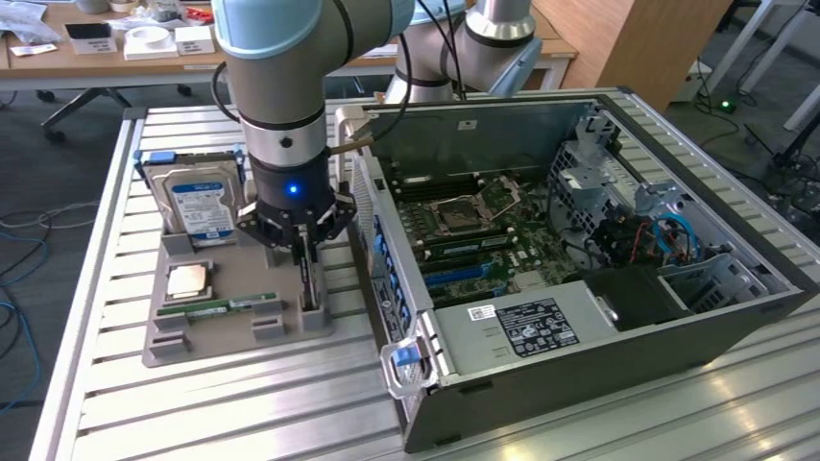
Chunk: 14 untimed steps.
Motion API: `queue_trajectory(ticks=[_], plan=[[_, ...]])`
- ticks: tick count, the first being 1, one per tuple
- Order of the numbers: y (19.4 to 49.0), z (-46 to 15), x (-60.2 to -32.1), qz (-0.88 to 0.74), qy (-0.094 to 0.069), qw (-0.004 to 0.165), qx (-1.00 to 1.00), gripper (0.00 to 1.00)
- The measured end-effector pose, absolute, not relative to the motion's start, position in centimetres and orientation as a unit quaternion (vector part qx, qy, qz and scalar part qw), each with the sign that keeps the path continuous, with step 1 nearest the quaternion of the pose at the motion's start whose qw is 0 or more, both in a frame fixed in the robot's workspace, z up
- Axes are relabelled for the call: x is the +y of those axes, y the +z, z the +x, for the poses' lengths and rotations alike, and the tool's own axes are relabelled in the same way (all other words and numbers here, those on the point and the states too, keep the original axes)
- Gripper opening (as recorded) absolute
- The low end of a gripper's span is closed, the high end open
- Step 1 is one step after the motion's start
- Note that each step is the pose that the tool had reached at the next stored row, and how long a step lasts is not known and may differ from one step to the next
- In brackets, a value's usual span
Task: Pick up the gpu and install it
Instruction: 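Pick up the gpu and move the gpu toward the slot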
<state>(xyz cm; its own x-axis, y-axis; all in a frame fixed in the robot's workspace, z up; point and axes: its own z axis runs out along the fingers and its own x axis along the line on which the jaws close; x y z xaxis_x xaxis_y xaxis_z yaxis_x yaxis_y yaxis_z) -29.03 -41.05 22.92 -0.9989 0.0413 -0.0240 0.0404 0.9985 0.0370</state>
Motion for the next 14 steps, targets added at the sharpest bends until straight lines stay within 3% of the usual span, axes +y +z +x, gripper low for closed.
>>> queue_trajectory(ticks=[14], plan=[[23.54,-29.03,-41.05,0.02,0.018,0.012,1.0,0.26]])
